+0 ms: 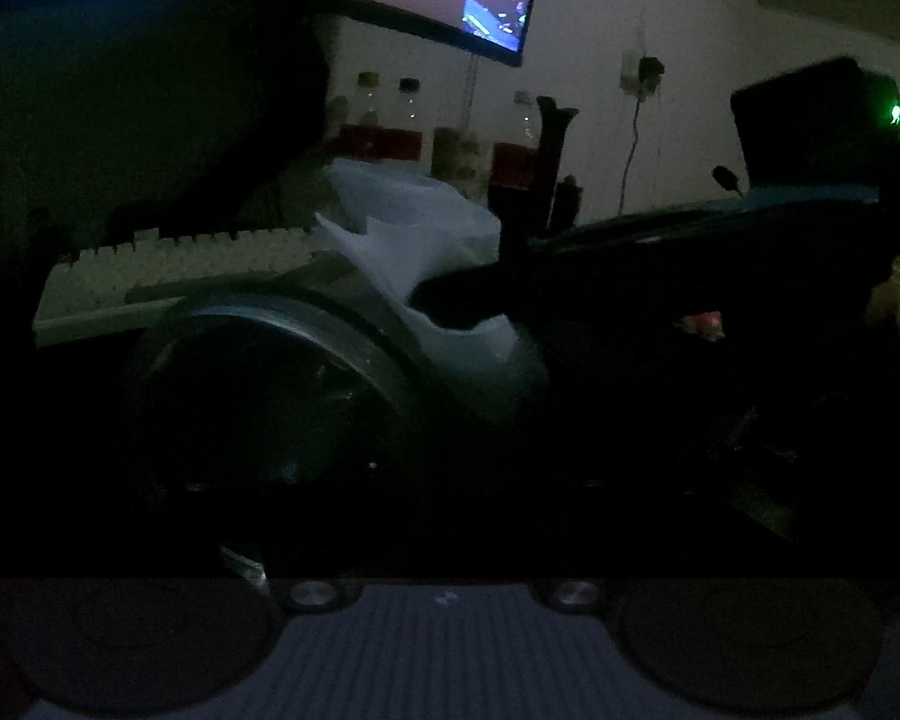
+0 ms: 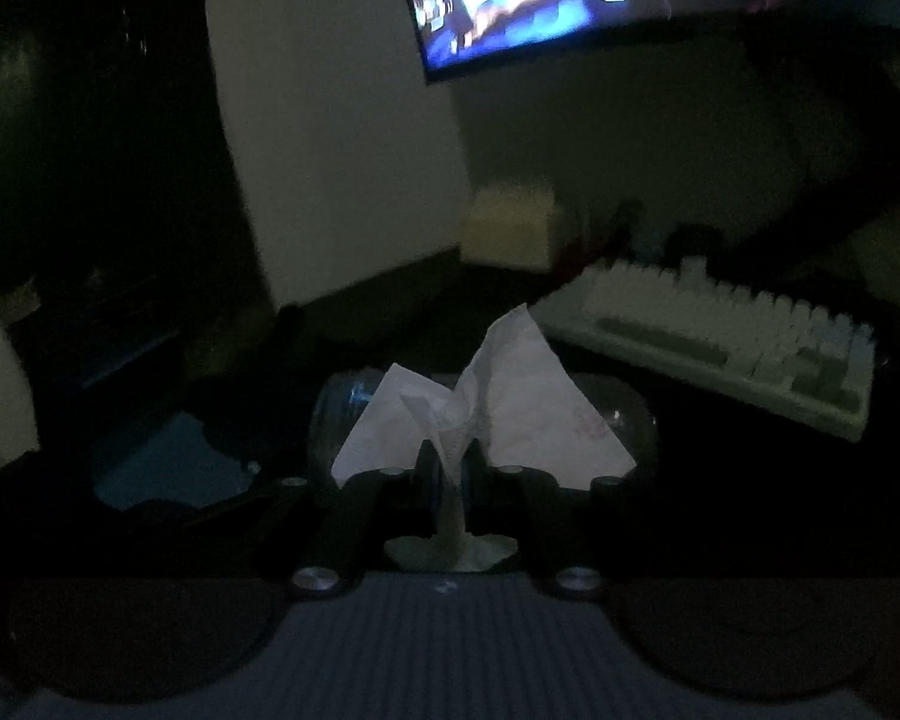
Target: Clean container
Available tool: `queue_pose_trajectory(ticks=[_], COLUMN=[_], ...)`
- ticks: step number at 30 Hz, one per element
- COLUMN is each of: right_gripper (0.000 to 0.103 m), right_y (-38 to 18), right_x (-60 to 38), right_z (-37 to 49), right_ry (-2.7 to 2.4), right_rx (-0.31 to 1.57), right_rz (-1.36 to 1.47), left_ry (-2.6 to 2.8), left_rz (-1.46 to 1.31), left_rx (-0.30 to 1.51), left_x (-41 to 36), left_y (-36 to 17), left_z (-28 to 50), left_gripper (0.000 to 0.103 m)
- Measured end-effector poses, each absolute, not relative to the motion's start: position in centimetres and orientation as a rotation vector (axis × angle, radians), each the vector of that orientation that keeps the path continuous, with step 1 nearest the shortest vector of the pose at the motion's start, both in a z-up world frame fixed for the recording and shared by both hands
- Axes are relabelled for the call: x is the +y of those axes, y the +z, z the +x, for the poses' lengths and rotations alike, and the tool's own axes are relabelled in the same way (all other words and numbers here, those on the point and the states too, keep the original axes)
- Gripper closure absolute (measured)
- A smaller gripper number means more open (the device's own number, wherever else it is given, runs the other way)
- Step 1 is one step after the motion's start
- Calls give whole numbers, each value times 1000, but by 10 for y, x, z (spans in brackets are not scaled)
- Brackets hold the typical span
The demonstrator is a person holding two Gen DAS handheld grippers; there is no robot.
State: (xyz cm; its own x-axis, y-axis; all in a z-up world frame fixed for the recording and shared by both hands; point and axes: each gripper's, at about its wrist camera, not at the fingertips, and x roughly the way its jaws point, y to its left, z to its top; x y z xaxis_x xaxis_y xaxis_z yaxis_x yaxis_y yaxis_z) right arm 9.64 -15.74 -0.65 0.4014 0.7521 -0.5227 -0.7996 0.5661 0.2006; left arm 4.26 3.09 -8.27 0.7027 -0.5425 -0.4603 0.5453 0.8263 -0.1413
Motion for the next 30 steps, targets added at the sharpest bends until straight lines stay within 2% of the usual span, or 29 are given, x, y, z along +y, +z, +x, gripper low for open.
queue_pose_trajectory(ticks=[1,7,14,21,27,30], right_gripper=[94,94,94,93,90,94], right_y=[-5,6,7,5,11,10], right_x=[-157,-154,-139,-145,-130,-133], right_z=[105,132,119,140,116,119], right_ry=[971,919,1054,936,1077,1069], right_rx=[644,694,675,659,633,611], right_rz=[-95,-98,-79,-43,-66,-78], left_ry=[-584,-588,-588,-577,-590,-591], left_rz=[-2,-33,-68,-80,-78,-71], left_rx=[524,550,555,544,559,561], left_x=[34,46,52,51,52,52], left_y=[-83,-80,-80,-81,-80,-80], left_z=[46,52,58,57,59,59], left_gripper=[39,39,39,37,36,35])
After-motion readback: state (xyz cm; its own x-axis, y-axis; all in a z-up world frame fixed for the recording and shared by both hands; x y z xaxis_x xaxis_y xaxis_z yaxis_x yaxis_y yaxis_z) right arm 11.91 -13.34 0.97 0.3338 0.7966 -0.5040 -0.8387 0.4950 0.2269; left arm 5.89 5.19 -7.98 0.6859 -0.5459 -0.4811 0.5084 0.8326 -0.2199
